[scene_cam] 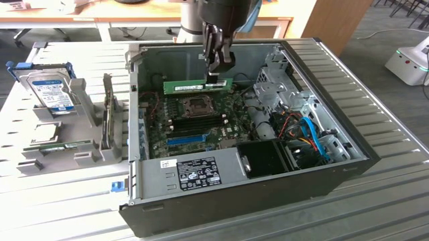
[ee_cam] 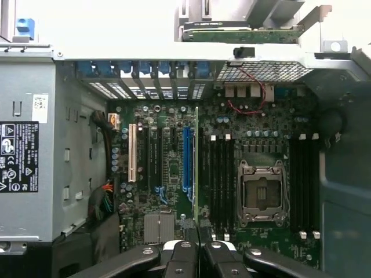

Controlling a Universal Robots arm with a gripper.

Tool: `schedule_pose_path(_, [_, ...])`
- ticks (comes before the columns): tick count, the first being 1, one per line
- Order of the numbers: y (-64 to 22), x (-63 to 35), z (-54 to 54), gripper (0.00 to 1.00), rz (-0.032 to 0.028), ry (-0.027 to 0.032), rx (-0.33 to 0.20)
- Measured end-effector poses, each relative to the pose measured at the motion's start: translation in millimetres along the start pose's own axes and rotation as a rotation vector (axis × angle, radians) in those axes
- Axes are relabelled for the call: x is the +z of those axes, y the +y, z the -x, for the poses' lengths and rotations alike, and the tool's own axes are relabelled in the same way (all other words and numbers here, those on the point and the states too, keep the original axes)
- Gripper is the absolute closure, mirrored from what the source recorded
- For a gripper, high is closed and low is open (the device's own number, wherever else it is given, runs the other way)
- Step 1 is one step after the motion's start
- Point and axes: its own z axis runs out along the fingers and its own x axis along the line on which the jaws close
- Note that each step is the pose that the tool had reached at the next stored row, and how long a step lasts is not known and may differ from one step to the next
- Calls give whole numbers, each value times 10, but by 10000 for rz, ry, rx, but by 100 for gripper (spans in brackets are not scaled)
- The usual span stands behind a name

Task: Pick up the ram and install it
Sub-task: 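Pick up the ram and move it above insertion slot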

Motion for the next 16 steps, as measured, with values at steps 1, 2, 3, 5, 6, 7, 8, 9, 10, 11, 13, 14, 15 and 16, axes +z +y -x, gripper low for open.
schedule_pose_path(1, [0, 1, 18, 88, 0, -1, 0])
schedule_pose_path(2, [1, 2, 35, 88, 0, -1, 0])
schedule_pose_path(3, [1, 2, 53, 88, 0, 0, -1])
schedule_pose_path(5, [2, 3, 96, 88, 0, 1, 0])
schedule_pose_path(6, [2, 4, 117, 88, 0, 0, 0])
schedule_pose_path(7, [3, 5, 138, 88, 0, 0, 0])
schedule_pose_path(8, [3, 6, 159, 88, -1, -1, 0])
schedule_pose_path(9, [3, 6, 180, 88, 0, 0, -1])
schedule_pose_path(10, [4, 7, 200, 88, 0, -1, 0])
schedule_pose_path(11, [4, 6, 215, 88, 1, 2, 0])
schedule_pose_path(13, [4, 7, 233, 88, 0, 0, 0])
schedule_pose_path(14, [4, 7, 237, 88, 0, 1, -1])
schedule_pose_path(15, [4, 7, 237, 88, 0, 0, -2])
schedule_pose_path(16, [4, 7, 237, 88, 0, 0, -2])
